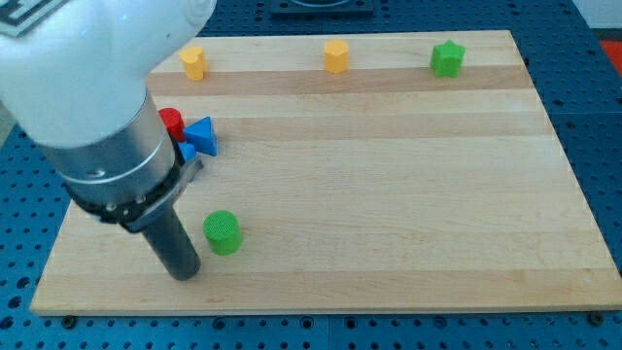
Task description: Push the green circle towards top
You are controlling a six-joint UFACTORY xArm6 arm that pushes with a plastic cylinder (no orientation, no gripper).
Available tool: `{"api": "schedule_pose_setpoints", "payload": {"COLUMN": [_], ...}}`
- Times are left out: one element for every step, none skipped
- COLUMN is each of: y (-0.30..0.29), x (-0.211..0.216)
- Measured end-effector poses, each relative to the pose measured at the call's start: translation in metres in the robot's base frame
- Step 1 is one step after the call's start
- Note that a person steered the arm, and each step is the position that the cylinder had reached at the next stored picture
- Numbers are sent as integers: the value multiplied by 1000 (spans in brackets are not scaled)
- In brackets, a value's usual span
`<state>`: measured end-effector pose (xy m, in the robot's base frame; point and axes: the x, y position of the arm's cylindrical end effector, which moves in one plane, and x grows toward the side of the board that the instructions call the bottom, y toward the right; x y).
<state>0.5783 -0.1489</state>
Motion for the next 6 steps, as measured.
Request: {"api": "schedule_pose_setpoints", "payload": {"y": [40, 76, 90, 89, 89, 89], "x": [-20, -41, -72, -104, -140, -173]}}
